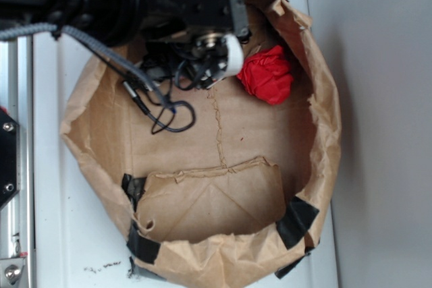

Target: Grab the green ball.

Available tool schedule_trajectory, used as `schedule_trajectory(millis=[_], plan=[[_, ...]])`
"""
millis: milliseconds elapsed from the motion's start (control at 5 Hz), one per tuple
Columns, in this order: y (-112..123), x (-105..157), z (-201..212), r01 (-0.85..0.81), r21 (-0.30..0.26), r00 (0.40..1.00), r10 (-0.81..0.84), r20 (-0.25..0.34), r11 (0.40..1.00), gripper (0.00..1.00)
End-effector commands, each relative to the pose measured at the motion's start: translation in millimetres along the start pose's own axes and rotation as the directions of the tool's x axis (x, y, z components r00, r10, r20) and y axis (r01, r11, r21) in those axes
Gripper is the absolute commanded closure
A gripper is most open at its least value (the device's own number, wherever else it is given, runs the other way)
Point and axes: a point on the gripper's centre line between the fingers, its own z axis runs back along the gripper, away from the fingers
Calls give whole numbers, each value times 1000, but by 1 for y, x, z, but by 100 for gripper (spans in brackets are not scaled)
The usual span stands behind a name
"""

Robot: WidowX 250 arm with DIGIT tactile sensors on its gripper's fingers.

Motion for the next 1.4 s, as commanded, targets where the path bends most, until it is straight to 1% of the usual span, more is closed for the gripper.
schedule_trajectory(millis=[0, 200, 600, 800, 1000, 1200], plan=[[-2, -12, 30, -22, 18, 998, 21, 60, 1000, 0], [8, -8, 48, -19, 32, 994, 15, 107, 999, 0], [42, -2, 36, -49, 23, 997, 48, 59, 999, 0], [62, 2, 20, -66, 20, 998, 66, 9, 998, 0], [31, -14, 7, -70, 17, 997, 71, -39, 997, 0], [28, -22, 1, -91, 11, 995, 91, -32, 996, 100]])
